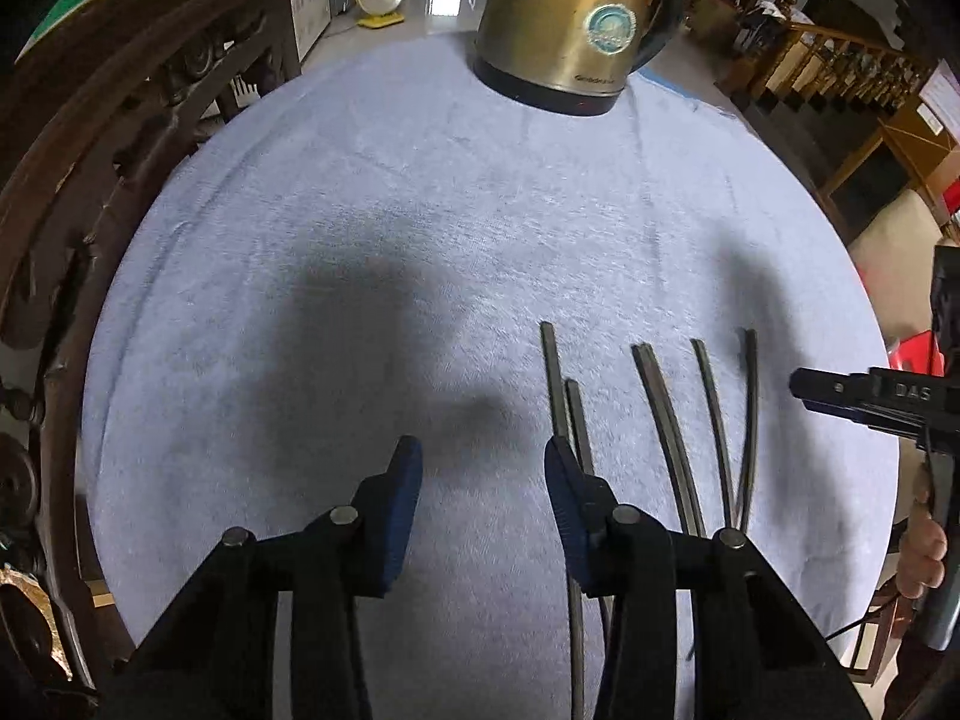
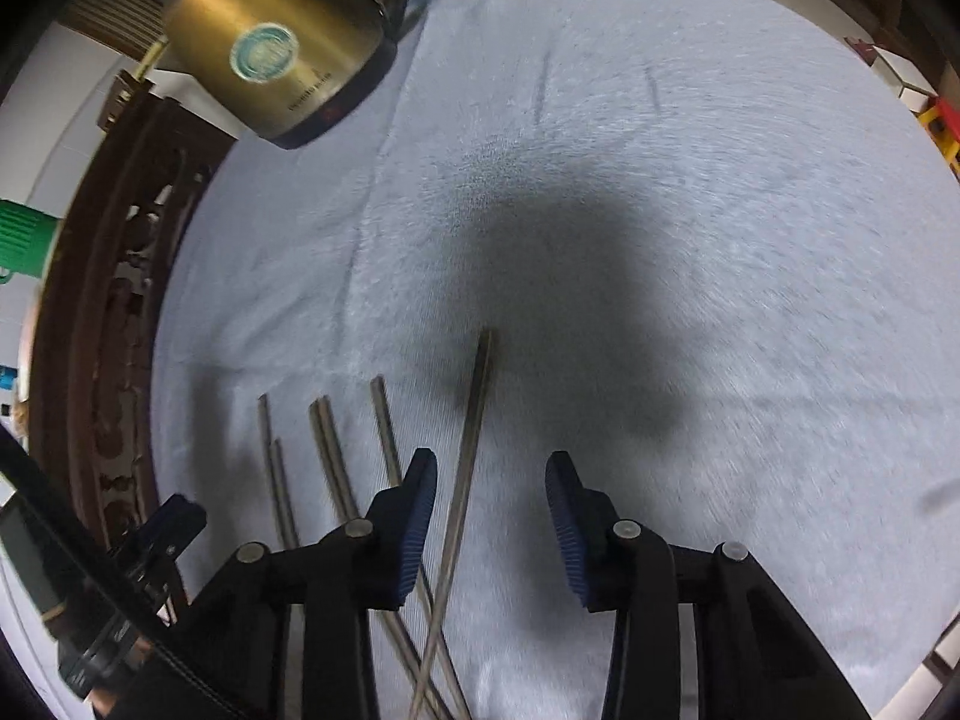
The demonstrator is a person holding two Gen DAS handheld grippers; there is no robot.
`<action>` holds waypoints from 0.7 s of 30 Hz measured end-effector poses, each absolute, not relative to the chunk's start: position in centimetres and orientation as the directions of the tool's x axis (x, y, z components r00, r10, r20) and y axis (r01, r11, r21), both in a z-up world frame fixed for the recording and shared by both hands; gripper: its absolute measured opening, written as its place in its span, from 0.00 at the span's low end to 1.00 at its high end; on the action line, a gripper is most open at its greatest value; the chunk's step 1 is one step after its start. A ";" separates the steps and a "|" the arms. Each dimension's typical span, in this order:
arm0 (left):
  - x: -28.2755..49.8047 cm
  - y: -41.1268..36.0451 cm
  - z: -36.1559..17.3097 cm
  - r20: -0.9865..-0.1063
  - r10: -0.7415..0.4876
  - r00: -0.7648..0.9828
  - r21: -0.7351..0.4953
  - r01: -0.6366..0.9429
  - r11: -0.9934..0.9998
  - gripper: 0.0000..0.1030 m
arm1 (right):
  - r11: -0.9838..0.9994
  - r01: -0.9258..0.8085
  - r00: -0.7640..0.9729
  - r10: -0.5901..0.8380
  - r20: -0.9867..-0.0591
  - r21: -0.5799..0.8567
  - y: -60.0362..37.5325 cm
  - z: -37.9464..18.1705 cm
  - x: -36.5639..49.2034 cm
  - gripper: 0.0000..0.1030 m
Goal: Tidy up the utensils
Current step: 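Move both grippers down over the dark chopsticks on the cloth, then close the right gripper on a chopstick while the left gripper grasps another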
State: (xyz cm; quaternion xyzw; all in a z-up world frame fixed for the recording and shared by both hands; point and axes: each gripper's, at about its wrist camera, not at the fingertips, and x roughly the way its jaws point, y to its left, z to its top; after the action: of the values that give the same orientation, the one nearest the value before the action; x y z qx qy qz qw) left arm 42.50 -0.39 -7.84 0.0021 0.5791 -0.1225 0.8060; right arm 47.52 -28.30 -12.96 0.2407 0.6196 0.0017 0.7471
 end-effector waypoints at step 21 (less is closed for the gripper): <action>48.8 -4.0 -10.4 -0.973 -0.206 0.107 -0.194 0.116 0.974 0.42 | 0.945 0.242 0.206 0.170 -0.964 0.218 -26.1 -15.0 50.7 0.08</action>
State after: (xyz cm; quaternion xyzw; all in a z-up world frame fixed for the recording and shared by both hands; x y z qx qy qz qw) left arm 48.77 -4.04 -10.44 -0.0343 0.6595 -0.1083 0.7430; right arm 50.67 -26.10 -15.05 0.1635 0.6297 -0.0239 0.7590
